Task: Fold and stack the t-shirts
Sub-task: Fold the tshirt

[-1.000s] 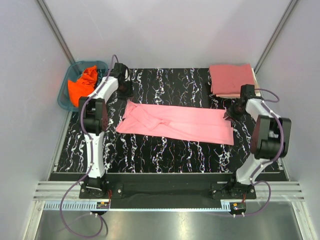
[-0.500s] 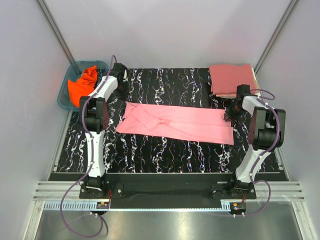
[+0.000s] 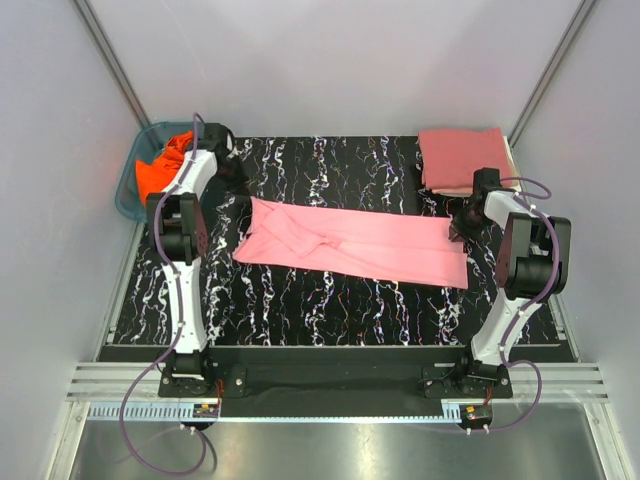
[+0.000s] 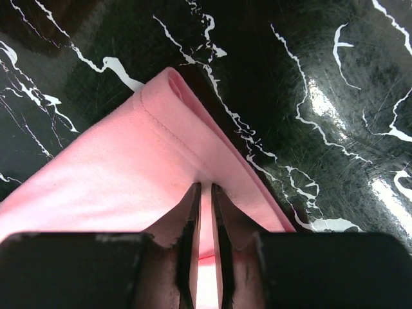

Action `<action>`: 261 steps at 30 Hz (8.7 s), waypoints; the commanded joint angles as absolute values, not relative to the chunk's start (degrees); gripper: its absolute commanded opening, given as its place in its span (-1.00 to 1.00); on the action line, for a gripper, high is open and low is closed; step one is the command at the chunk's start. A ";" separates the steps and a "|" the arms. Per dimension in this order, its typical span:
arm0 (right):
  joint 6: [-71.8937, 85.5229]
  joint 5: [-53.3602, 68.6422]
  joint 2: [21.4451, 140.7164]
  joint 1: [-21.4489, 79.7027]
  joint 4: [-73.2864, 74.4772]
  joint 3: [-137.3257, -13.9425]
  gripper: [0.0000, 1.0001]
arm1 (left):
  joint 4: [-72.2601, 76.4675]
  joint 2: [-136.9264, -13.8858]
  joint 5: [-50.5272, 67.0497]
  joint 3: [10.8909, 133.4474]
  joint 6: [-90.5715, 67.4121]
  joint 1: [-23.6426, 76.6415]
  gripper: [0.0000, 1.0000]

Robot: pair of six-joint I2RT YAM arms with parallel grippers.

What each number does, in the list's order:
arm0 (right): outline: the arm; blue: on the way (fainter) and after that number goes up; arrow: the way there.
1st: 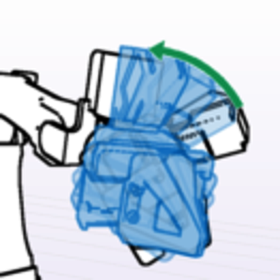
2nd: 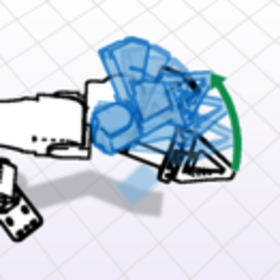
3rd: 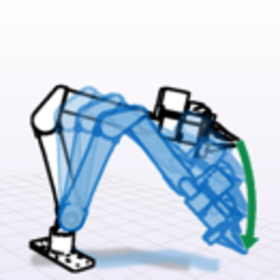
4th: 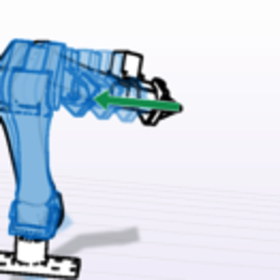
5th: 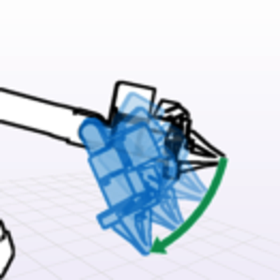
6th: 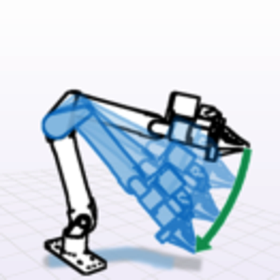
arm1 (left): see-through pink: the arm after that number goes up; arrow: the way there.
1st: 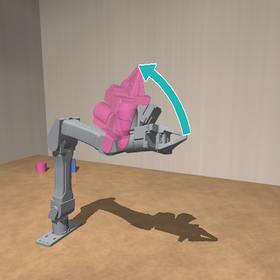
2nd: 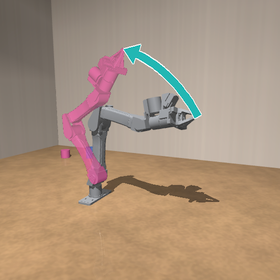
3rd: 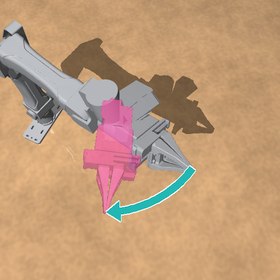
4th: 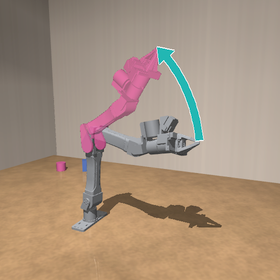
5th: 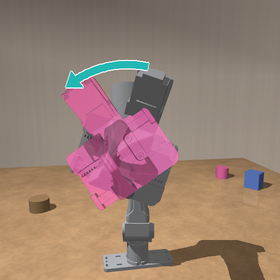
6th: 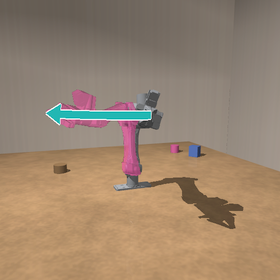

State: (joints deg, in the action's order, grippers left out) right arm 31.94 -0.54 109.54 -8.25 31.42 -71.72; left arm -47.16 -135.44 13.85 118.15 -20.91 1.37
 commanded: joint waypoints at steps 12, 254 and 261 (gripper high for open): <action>31.91 -5.80 112.24 -8.96 32.08 -72.51 -0.65 | -35.95 -136.23 24.52 116.46 -29.71 0.09 -0.90; 36.12 19.25 80.94 5.01 24.96 -65.83 -0.48 | -31.64 -134.55 8.69 109.32 -33.66 17.93 -0.23; 36.21 19.16 83.49 5.01 24.61 -69.51 -0.48 | -31.90 -145.53 19.24 120.13 -33.05 18.72 -0.17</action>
